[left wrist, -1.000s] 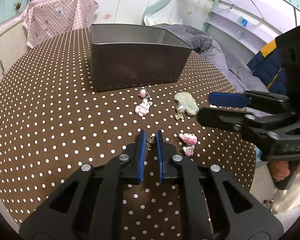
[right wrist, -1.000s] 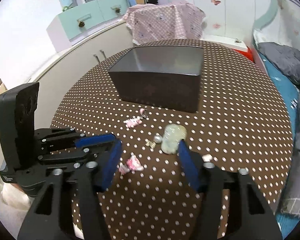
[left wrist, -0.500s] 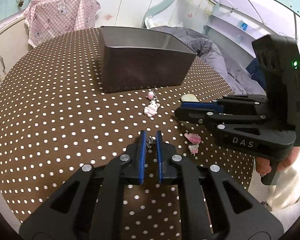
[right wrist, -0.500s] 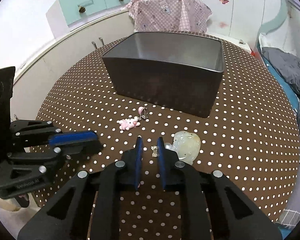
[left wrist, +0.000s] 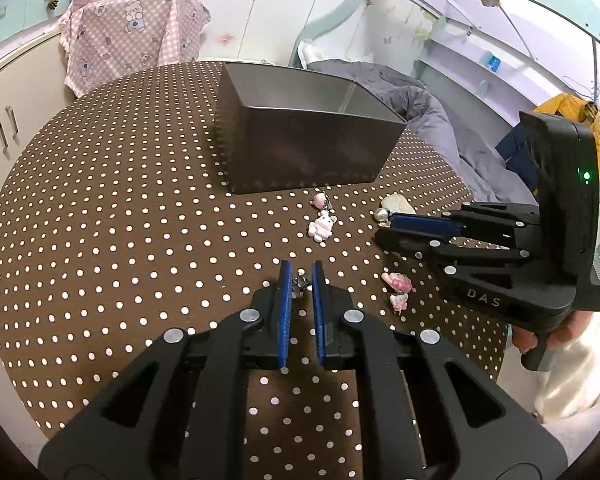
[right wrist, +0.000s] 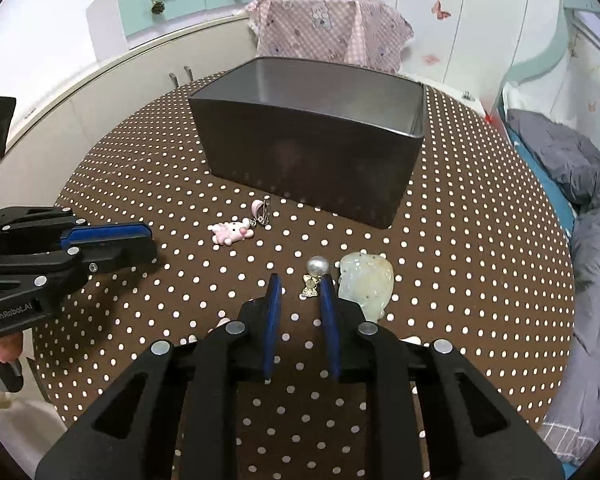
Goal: Organize jewelry
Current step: 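Grasp a small pink charm with the left tool while the right tool grasps a silver bead charm, then carry both charms over the gray box with both tools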
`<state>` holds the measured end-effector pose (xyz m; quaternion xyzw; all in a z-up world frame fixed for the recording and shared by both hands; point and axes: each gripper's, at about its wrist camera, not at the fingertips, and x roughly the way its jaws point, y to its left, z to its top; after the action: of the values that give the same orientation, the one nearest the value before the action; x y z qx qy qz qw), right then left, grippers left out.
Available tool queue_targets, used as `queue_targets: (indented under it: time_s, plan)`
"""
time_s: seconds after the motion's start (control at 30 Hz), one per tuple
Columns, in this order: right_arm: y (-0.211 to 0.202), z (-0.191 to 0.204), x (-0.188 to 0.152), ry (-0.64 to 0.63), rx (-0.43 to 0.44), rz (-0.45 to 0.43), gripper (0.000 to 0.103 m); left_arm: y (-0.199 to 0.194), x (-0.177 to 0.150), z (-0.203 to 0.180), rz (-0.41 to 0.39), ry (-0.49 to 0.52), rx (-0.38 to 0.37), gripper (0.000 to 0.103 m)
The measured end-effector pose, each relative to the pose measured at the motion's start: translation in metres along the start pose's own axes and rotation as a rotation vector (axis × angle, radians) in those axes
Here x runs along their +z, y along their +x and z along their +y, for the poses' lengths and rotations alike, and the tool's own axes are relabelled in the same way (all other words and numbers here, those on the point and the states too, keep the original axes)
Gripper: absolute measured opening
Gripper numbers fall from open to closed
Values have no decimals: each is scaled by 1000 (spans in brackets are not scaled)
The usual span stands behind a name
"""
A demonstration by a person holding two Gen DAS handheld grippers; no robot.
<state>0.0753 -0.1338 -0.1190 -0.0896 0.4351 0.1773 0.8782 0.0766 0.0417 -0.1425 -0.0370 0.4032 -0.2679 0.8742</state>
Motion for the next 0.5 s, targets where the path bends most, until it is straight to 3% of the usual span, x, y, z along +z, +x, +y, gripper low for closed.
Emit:
queue_targets:
  time_s: [0.1, 0.5]
  plan:
    - [1, -2, 0, -1, -2, -2, 7, 0, 1, -1, -4, 2, 0, 10]
    - [-17, -8, 11, 52, 51, -49, 7, -8, 13, 1, -40, 0, -1, 10]
